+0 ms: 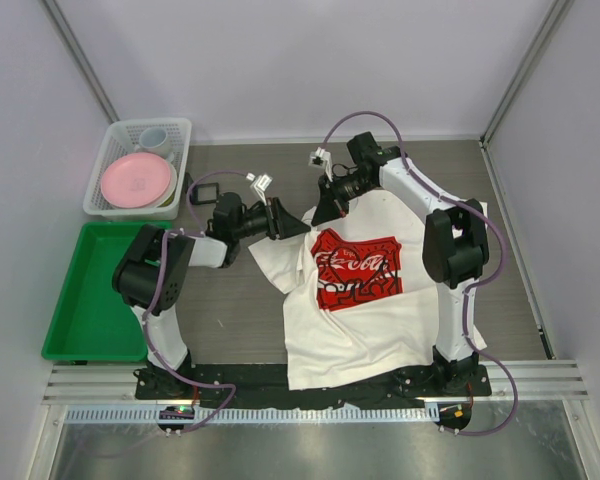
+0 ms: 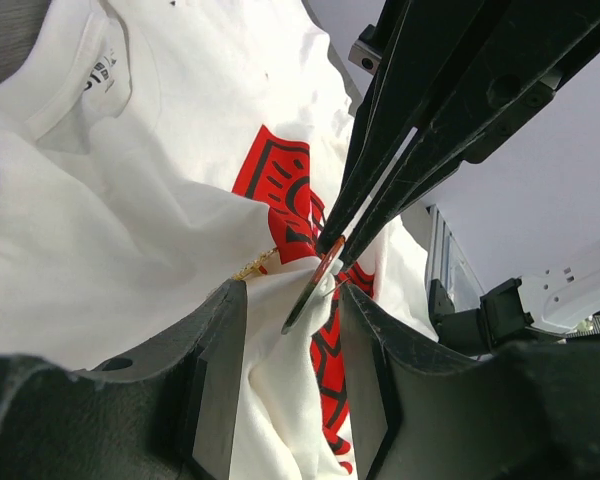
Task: Pin the brooch onto the clothing
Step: Pin the brooch onto the flattened clothing.
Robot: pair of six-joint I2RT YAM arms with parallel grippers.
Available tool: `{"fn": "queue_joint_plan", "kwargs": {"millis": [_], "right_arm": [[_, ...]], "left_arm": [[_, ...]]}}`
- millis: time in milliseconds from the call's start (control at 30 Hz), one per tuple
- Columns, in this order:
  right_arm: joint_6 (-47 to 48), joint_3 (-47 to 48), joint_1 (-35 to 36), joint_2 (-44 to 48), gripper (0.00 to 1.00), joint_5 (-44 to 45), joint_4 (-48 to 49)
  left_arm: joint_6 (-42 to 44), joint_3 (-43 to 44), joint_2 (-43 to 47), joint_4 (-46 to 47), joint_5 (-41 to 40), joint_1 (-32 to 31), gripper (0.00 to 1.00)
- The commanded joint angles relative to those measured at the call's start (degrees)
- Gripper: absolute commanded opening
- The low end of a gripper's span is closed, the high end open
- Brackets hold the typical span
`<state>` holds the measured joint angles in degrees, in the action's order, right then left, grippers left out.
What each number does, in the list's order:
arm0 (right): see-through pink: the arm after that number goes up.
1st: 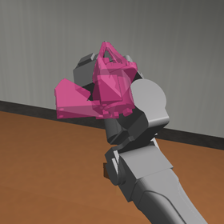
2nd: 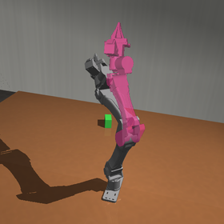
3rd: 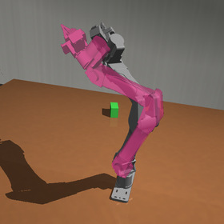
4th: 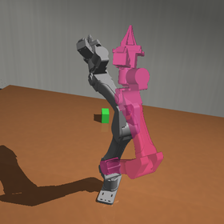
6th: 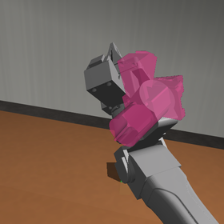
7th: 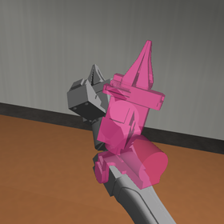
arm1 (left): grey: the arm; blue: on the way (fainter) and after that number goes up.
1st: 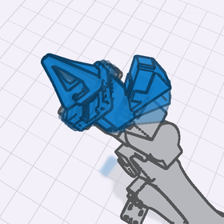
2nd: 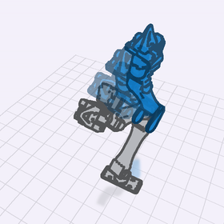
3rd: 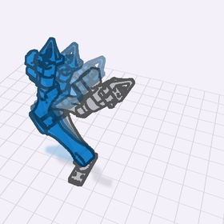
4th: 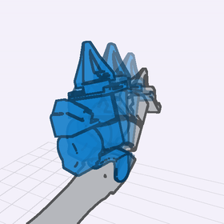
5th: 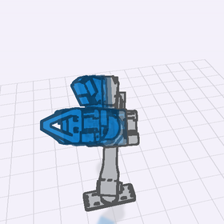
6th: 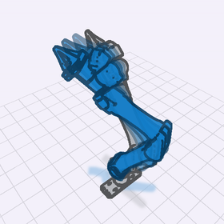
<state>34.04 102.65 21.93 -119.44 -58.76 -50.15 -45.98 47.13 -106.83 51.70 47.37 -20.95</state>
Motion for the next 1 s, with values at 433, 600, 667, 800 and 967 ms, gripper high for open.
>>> {"fn": "queue_joint_plan", "kwargs": {"millis": [433,600,667,800,967], "right_arm": [[-1.4,1.1,-0.3,1.0,0.01,-5.9,-0.9],[-1.5,1.2,-0.5,1.1,0.01,-7.6,-0.9],[-1.6,1.2,-0.6,1.2,0.01,-7.9,-0.8],[-1.8,1.3,-0.7,1.5,0.01,-8.2,-0.9],[-1.8,1.4,-0.9,1.7,0.01,-8.6,-0.8]], "left_arm": [[0.5,0.2,1.4,3.0,-1.1,0.4,0.38],[0.4,-0.1,0.9,3.9,-0.2,0.0,0.38],[0.4,-0.1,0.8,4.2,-0.1,-0.1,0.38],[0.8,-0.6,0.9,4.3,-0.2,0.0,0.35],[0.9,-0.7,0.6,4.2,-0.7,0.0,0.30]]}}
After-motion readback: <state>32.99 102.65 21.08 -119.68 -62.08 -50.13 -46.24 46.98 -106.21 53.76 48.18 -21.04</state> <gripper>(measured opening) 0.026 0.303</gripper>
